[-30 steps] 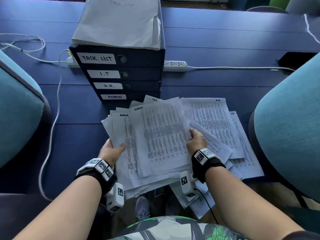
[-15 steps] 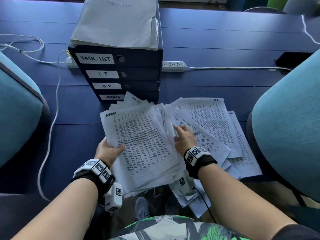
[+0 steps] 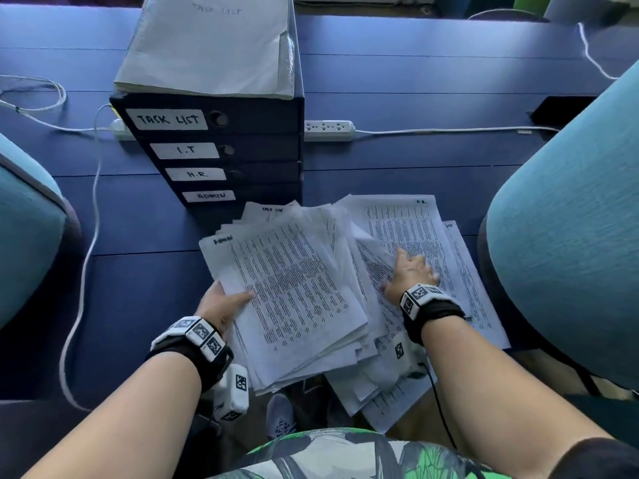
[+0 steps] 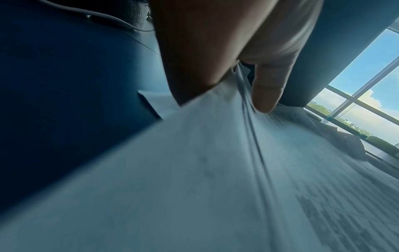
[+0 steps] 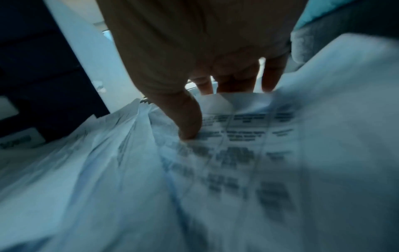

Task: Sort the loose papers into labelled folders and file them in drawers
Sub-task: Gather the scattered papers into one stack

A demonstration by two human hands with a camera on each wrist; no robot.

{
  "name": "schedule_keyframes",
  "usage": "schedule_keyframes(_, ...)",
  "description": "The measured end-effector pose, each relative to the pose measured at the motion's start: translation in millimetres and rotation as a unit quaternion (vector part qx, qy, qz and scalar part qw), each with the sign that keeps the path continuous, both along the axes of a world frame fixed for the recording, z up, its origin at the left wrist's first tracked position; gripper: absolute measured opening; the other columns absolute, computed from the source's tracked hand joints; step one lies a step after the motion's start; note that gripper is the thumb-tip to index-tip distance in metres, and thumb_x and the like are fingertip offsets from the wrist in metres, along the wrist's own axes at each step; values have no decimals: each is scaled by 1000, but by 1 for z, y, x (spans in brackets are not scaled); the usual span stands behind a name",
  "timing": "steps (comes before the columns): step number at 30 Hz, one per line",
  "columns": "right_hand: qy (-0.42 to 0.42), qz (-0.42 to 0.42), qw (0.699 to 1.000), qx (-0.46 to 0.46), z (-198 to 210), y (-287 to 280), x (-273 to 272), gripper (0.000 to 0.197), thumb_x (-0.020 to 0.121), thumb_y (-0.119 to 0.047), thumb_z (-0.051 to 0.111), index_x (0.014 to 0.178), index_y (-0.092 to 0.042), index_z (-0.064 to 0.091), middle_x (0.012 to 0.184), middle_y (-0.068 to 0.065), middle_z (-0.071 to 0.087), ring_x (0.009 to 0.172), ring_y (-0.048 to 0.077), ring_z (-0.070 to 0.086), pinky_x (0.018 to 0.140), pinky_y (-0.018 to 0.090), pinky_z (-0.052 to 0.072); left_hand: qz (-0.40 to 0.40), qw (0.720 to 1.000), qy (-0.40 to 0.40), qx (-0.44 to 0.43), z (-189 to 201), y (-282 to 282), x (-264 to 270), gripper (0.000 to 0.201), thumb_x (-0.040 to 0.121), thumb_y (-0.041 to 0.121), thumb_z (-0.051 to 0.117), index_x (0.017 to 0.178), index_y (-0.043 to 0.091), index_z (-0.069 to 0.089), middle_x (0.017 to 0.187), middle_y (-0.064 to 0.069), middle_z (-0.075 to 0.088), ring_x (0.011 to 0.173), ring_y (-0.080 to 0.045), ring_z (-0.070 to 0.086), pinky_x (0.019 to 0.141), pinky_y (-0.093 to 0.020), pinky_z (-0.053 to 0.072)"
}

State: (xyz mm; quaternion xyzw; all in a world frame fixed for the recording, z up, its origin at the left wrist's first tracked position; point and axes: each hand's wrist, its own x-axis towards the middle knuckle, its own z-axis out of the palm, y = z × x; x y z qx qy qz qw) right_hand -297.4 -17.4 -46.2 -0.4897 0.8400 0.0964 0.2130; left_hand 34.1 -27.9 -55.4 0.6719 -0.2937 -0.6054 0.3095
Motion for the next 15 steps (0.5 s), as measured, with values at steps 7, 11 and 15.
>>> schedule_keyframes(7,-82,-18,995,-48,13,3,-1,8,91,-19,55,90,-17,48,104,6,58,87,23,51,89,38,45,-12,1000,-22,12,4,0,0,42,81,-12,66,116,8,56,109,-16,67,99,-33,65,93,-50,52)
schedule_keyframes(11,-78,-122,966,-216,32,1,-6,13,91,-11,51,83,-16,42,85,4,52,76,26,51,68,32,40,-17,1000,-19,4,4,0,-1,41,83,-12,65,118,3,52,110,-18,65,96,-31,64,85,-42,52)
schedule_keyframes(15,-72,-140,893,-421,56,-8,-9,8,96,-18,48,90,-13,47,85,8,55,73,24,49,65,31,37,-29,998,-45,-12,1,0,-1,40,84,-6,67,119,2,51,110,-17,66,92,-28,66,76,-34,54)
